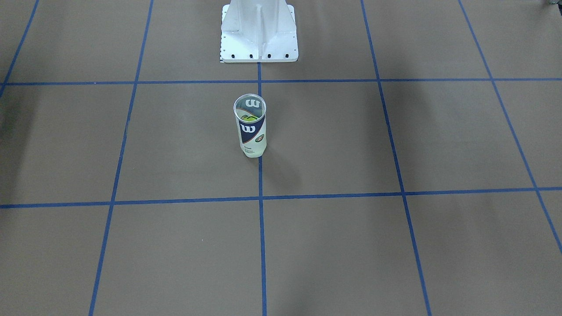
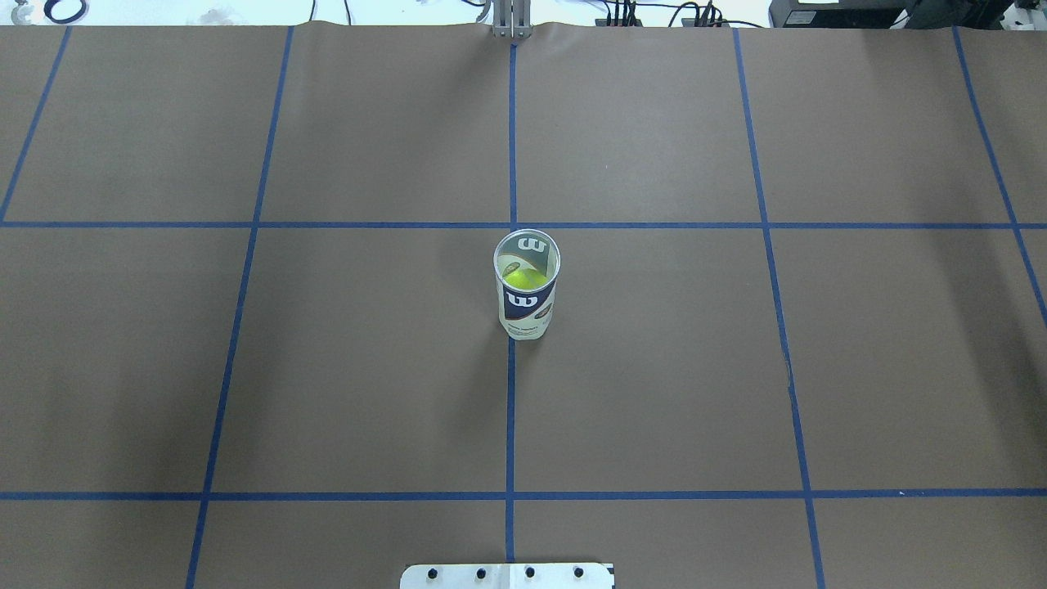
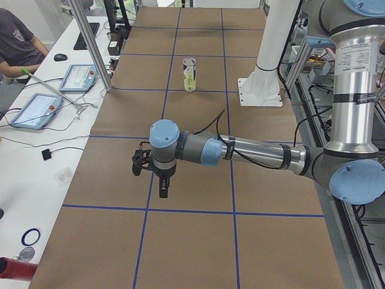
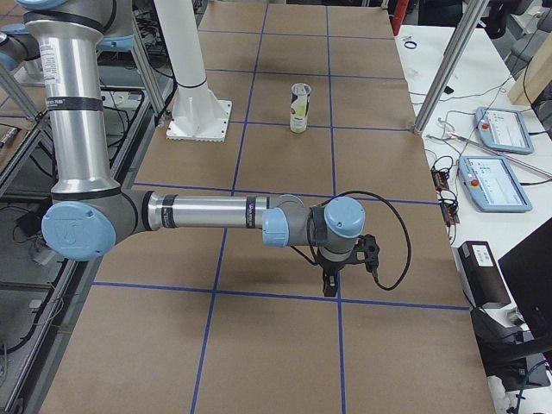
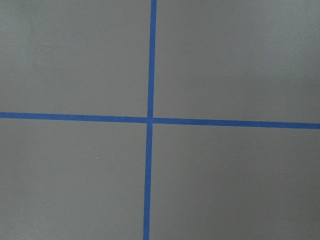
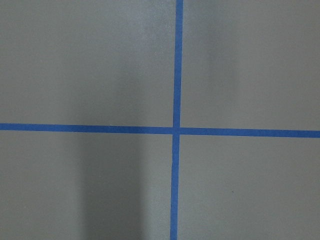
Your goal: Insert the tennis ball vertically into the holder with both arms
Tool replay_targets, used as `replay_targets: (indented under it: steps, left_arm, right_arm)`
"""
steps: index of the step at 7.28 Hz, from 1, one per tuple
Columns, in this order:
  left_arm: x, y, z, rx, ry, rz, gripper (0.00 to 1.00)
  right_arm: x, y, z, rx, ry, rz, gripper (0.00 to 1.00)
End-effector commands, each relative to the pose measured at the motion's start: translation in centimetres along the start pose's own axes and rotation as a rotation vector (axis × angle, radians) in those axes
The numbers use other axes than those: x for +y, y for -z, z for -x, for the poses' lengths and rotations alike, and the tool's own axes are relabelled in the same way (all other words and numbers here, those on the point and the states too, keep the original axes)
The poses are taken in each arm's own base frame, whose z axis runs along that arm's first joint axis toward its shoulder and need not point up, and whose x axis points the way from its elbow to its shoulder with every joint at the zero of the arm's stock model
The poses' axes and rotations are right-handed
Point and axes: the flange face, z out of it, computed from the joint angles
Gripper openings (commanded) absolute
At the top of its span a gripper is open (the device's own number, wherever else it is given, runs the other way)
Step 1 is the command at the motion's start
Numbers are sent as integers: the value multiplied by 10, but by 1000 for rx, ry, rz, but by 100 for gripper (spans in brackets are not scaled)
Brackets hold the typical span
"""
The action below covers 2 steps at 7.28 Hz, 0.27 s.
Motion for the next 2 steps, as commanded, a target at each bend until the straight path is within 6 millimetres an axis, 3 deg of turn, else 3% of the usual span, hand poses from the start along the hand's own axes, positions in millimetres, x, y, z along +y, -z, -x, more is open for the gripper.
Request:
replay_targets:
  steps: [1, 2]
  left_arm:
    - [2, -4, 5, -19, 4, 6, 100]
    - [2, -5, 5, -19, 3, 7, 100]
  right_arm:
    - [-3, -2, 6, 0, 0, 17, 100]
    - [-2, -3, 7, 0, -1, 20, 100]
